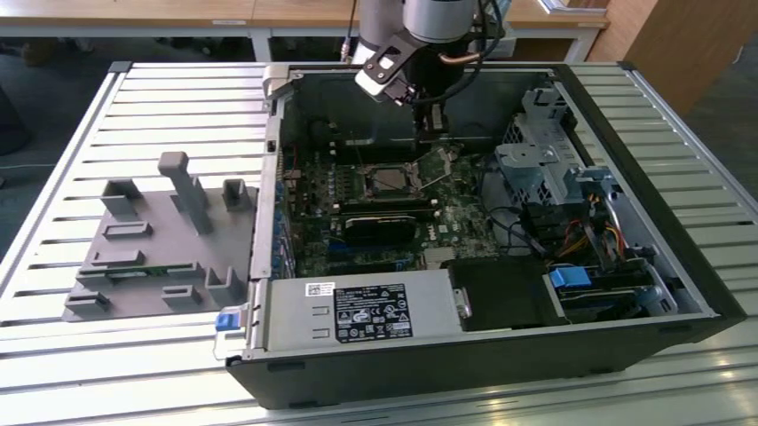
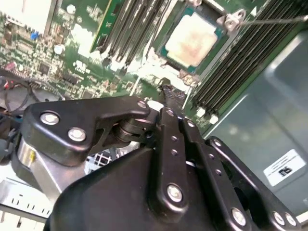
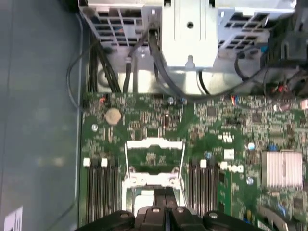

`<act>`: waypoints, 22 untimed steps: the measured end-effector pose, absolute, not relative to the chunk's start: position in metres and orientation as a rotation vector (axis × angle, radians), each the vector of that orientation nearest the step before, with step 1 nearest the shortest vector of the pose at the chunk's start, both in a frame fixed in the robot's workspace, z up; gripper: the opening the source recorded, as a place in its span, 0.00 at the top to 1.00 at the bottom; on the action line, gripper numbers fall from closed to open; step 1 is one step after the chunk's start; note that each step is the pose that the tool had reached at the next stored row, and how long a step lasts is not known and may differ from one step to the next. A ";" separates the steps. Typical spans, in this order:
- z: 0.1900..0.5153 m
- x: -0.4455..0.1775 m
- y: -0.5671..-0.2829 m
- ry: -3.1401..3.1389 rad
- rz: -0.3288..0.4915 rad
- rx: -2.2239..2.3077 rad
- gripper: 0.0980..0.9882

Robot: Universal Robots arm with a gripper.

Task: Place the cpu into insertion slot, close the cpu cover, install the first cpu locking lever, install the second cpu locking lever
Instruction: 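Close the cpu cover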

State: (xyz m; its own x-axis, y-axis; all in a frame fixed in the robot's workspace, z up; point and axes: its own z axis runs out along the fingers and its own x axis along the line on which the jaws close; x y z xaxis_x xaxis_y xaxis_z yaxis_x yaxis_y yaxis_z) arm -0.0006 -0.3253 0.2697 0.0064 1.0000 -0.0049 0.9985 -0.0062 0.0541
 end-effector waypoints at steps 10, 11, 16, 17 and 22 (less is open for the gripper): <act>0.267 0.013 -0.325 2.199 0.054 2.185 0.99; 0.266 0.015 -0.325 2.199 0.054 2.185 0.99; 0.263 0.023 -0.324 2.199 0.053 2.185 0.99; 0.263 0.024 -0.324 2.199 0.053 2.185 0.99; 0.262 0.030 -0.324 2.199 0.053 2.185 0.99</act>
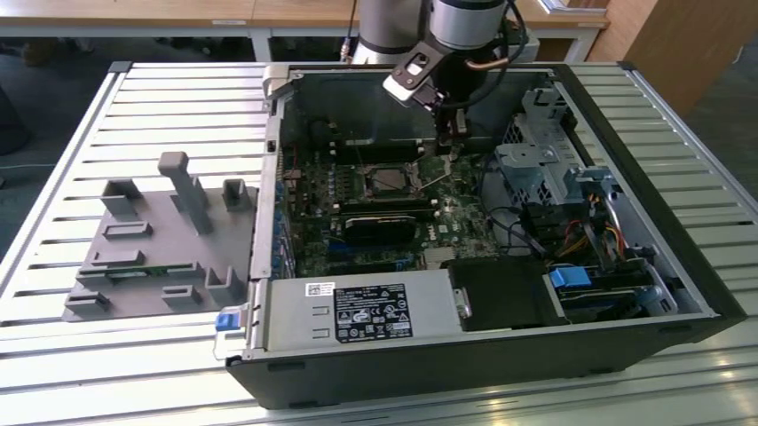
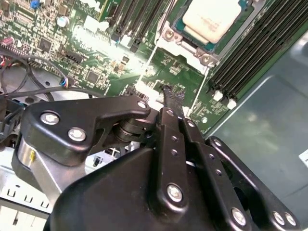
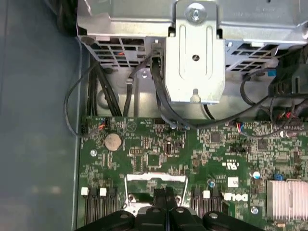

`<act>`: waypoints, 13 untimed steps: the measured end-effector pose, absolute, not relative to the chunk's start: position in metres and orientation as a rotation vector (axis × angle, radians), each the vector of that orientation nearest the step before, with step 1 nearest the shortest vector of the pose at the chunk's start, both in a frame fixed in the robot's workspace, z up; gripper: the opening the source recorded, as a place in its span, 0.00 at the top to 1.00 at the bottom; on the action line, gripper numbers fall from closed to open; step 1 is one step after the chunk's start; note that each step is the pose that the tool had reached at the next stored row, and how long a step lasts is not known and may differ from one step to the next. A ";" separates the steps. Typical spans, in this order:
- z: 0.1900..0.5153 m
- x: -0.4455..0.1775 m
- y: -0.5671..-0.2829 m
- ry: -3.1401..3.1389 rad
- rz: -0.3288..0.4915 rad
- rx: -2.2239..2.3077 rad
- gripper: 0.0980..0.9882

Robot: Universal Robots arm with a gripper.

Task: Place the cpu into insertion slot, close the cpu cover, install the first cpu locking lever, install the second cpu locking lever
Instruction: 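Close the cpu cover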

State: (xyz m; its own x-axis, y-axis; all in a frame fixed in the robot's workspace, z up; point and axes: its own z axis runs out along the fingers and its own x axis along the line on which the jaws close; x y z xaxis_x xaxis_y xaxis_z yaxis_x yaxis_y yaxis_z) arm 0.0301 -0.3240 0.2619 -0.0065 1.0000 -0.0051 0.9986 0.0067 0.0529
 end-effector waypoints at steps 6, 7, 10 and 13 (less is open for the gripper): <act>0.259 0.039 -0.324 2.200 0.052 2.185 0.99; 0.259 0.039 -0.323 2.200 0.052 2.185 0.99; 0.257 0.042 -0.322 2.201 0.052 2.185 0.99; 0.256 0.043 -0.321 2.201 0.051 2.185 0.99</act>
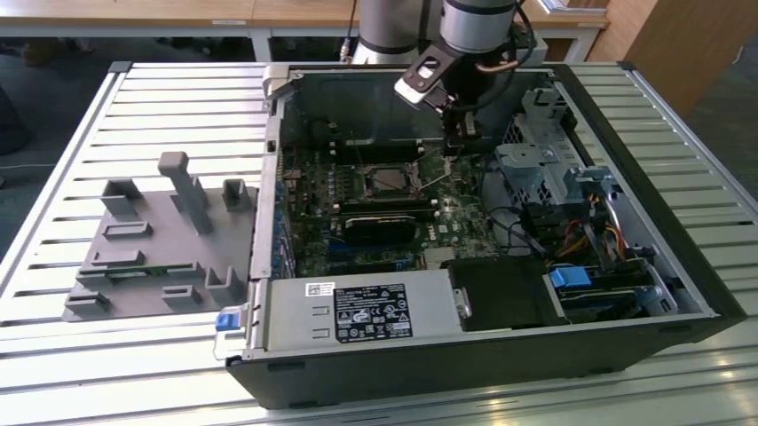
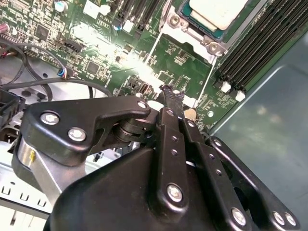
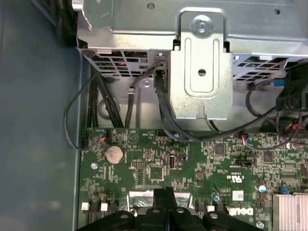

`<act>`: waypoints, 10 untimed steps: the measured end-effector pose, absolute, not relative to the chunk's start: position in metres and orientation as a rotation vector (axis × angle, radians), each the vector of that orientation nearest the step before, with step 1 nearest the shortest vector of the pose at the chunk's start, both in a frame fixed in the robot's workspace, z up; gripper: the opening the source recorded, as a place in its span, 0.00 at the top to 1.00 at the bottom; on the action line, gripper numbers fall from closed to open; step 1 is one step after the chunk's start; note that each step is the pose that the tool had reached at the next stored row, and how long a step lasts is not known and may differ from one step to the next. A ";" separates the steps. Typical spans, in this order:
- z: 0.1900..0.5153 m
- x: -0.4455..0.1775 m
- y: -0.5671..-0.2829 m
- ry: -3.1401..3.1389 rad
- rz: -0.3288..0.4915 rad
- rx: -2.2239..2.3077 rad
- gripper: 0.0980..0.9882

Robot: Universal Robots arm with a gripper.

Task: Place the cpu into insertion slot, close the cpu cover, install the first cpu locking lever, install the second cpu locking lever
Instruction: 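Close the cpu cover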

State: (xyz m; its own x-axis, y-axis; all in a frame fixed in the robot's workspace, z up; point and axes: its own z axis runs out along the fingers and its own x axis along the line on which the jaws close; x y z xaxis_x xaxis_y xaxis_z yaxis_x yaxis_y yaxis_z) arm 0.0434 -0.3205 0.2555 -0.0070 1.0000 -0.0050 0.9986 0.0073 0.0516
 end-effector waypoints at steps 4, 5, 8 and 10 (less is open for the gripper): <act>0.253 0.046 -0.319 2.201 0.051 2.185 0.99; 0.252 0.046 -0.319 2.201 0.051 2.185 0.99; 0.251 0.047 -0.317 2.201 0.051 2.185 0.99; 0.250 0.049 -0.317 2.201 0.050 2.186 0.99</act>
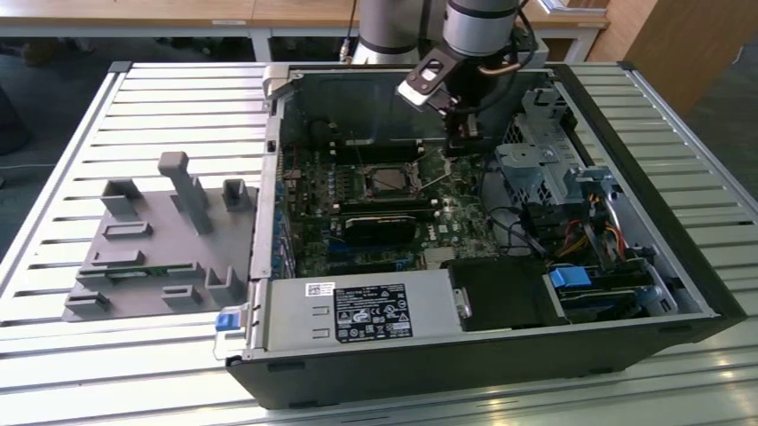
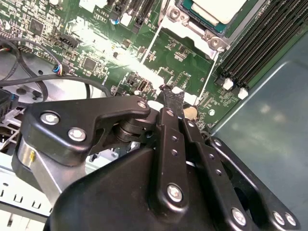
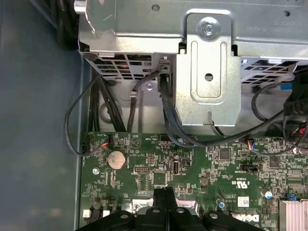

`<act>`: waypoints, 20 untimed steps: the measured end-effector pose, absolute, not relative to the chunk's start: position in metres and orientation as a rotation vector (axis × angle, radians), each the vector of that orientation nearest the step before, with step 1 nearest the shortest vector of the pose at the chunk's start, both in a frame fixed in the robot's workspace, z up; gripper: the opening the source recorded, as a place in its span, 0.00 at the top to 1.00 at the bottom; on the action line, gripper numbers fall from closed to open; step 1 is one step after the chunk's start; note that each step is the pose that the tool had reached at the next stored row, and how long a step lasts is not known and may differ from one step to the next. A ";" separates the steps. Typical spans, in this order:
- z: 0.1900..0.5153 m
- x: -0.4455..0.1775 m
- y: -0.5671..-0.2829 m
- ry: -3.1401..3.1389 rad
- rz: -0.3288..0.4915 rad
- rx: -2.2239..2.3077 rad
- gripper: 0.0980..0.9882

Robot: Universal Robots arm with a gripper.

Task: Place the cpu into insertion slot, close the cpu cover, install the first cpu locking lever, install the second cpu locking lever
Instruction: 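Close the cpu cover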

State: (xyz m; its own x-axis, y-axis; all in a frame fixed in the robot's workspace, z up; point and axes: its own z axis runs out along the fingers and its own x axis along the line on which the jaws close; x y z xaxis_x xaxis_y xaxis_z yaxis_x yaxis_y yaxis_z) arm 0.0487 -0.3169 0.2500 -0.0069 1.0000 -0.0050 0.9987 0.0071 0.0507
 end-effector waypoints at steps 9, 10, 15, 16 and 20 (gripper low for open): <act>0.248 0.058 -0.316 2.208 0.049 2.181 0.99; 0.248 0.058 -0.315 2.208 0.049 2.180 0.99; 0.247 0.062 -0.315 2.211 0.048 2.178 0.99; 0.247 0.062 -0.315 2.211 0.047 2.178 0.99; 0.246 0.065 -0.315 2.212 0.047 2.179 0.99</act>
State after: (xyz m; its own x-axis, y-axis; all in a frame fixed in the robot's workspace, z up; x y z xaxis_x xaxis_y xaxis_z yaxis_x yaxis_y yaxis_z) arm 0.0654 -0.3148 0.2456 -0.0150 0.9999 -0.0049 0.9988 0.0152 0.0470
